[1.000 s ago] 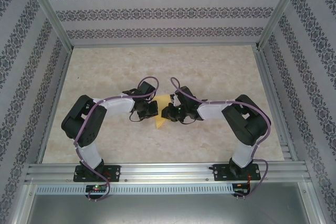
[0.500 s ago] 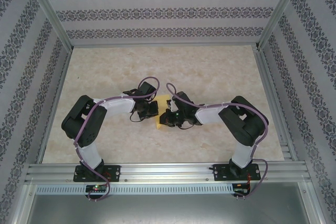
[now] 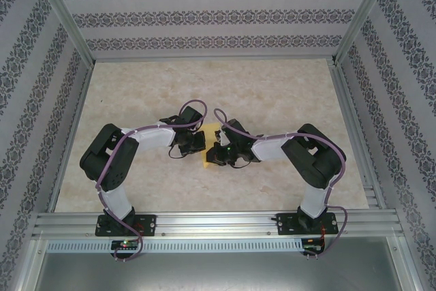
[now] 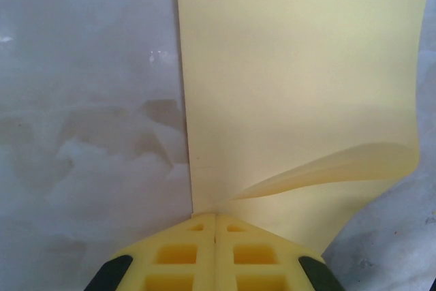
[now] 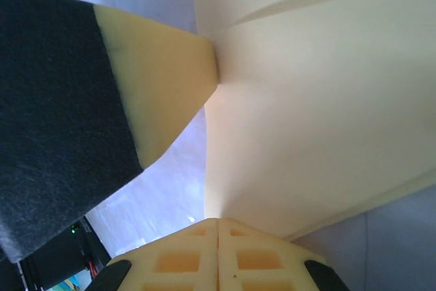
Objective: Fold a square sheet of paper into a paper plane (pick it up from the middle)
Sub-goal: Third fold the triangle at the center of the table.
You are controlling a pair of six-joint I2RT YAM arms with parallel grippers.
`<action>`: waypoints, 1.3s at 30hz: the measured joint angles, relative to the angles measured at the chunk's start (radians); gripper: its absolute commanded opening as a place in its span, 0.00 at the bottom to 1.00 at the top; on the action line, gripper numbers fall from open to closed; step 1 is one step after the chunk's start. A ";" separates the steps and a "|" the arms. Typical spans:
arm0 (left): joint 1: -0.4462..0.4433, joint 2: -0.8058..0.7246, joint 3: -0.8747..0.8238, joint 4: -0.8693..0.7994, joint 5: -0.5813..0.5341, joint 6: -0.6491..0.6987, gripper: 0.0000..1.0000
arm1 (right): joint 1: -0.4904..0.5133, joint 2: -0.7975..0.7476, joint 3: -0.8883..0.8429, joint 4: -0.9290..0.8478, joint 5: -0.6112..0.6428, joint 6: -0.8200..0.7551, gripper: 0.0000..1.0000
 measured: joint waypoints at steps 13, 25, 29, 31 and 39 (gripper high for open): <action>-0.001 0.000 0.000 0.002 -0.003 0.000 0.00 | 0.008 0.025 0.026 -0.030 0.013 -0.003 0.10; -0.001 0.000 0.000 0.002 -0.003 0.000 0.00 | 0.034 -0.007 0.018 -0.041 0.017 -0.018 0.10; -0.001 0.000 0.000 0.002 -0.003 0.000 0.00 | 0.034 0.019 0.020 -0.050 0.012 -0.018 0.09; -0.001 0.000 0.000 0.003 -0.003 0.000 0.00 | 0.034 0.026 0.030 -0.059 0.003 -0.018 0.09; -0.003 0.000 0.000 0.003 -0.008 0.000 0.00 | 0.006 -0.011 0.018 -0.061 -0.005 -0.018 0.13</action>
